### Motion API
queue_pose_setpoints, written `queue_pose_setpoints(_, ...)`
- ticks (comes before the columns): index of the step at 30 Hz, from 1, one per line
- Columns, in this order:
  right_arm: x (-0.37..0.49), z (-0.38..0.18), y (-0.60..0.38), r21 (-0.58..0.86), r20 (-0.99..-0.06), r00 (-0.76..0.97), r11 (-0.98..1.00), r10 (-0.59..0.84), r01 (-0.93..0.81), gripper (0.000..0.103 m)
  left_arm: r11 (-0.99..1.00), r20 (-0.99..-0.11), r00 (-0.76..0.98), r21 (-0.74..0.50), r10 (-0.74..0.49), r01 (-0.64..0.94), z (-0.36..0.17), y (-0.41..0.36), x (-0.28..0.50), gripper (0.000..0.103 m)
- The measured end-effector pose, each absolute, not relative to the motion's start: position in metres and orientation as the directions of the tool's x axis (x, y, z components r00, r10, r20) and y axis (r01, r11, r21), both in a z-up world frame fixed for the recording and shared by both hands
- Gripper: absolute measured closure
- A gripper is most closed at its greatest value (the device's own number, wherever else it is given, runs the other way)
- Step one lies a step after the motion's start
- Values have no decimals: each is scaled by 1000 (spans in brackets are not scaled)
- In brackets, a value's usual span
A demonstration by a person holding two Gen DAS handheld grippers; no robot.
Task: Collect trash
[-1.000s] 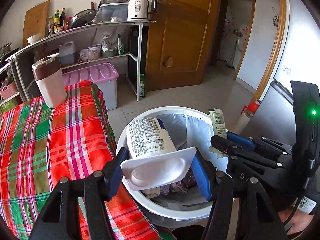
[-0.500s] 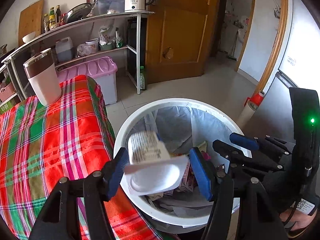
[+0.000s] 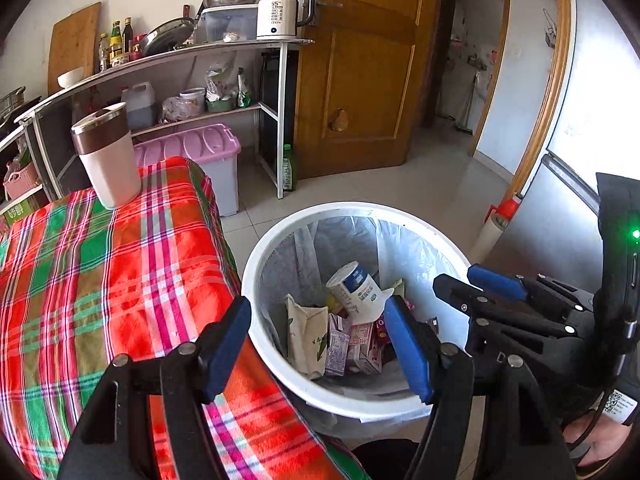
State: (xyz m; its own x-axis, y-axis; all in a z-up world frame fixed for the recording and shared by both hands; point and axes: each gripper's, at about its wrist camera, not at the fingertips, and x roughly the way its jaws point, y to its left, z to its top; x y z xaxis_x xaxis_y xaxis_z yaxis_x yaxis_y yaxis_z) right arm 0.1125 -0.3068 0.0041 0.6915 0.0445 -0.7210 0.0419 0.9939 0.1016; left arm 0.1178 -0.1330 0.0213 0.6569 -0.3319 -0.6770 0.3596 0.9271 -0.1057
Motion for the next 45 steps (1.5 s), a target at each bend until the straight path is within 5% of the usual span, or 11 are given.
queue_pose_setpoints(15,46,27,-286,123,-633,773,991,41,48,62,960,-594,769,-22,-237,279,34,-108,61,31)
queue_pose_setpoints(45,-5,21,-268,120,-588,809,988,-5,93,62,978,-591,785,-31,-186,208,22,-88,16,31)
